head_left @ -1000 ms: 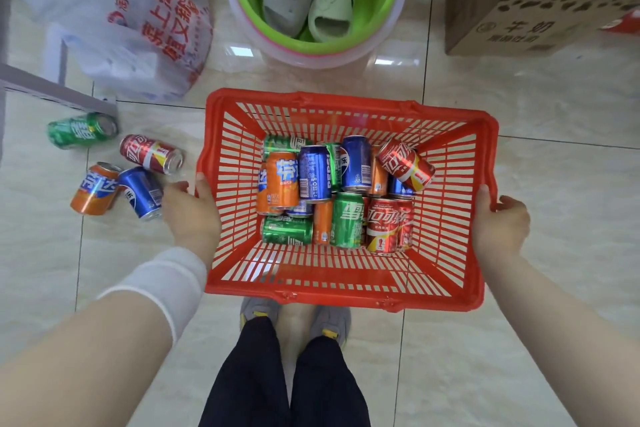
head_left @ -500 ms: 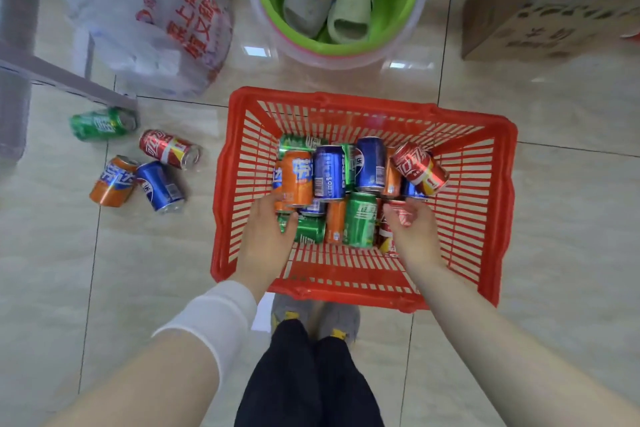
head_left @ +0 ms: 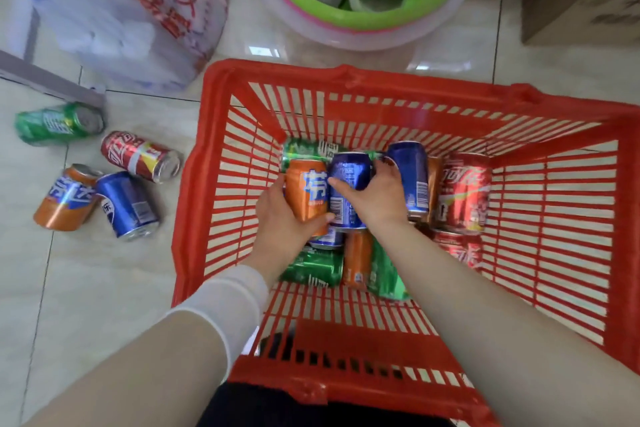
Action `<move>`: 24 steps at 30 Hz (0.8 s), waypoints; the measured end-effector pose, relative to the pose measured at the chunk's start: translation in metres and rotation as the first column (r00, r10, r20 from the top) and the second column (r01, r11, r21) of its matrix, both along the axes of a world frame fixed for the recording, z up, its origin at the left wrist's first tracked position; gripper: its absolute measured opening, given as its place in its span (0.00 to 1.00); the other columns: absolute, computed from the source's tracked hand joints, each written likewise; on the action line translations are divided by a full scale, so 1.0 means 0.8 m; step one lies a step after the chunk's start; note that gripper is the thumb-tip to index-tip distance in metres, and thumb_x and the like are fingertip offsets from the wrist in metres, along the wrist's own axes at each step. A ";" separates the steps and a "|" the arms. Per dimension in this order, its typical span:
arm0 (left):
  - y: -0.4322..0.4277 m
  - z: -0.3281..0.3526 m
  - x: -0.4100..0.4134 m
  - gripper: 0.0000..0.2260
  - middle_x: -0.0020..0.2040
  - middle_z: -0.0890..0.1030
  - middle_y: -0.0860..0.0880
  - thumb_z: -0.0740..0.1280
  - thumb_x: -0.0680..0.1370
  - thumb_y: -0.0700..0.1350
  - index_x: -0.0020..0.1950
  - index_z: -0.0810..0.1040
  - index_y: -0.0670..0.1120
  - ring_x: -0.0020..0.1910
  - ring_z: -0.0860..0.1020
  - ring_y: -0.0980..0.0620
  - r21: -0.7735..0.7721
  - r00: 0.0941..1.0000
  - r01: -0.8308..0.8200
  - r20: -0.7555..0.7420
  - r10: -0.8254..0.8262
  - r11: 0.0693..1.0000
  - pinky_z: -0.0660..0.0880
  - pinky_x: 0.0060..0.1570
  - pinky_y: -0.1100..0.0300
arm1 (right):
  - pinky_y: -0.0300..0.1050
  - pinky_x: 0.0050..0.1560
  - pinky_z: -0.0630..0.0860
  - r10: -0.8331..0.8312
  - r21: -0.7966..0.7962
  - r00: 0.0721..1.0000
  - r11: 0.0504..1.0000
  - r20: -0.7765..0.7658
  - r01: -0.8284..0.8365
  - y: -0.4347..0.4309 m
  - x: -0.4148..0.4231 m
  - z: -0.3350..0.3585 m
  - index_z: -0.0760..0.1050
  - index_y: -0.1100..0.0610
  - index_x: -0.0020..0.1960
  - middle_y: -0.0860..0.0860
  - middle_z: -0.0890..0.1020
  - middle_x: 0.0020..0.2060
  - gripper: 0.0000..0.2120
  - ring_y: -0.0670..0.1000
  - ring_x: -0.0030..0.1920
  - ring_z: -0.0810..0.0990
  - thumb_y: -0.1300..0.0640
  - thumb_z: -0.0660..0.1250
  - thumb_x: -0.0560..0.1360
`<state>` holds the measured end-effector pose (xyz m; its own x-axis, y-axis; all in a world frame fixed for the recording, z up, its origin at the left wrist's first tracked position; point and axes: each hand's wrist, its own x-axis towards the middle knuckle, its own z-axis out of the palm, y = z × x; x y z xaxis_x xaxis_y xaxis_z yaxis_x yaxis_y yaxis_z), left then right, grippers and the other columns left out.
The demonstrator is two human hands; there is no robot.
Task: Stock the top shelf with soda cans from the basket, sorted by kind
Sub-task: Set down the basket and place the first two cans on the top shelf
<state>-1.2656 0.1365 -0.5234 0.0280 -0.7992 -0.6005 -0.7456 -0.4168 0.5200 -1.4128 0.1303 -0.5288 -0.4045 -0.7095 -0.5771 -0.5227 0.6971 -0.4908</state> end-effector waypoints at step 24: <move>0.069 0.250 0.024 0.26 0.54 0.81 0.48 0.74 0.66 0.41 0.61 0.70 0.49 0.49 0.81 0.50 0.474 0.701 -0.198 -0.543 0.462 0.858 0.77 0.52 0.52 | 0.55 0.54 0.78 -0.491 0.296 0.457 0.851 0.742 0.435 0.102 -0.030 0.251 0.71 0.56 0.63 0.54 0.81 0.55 0.31 0.54 0.49 0.81 0.55 0.77 0.62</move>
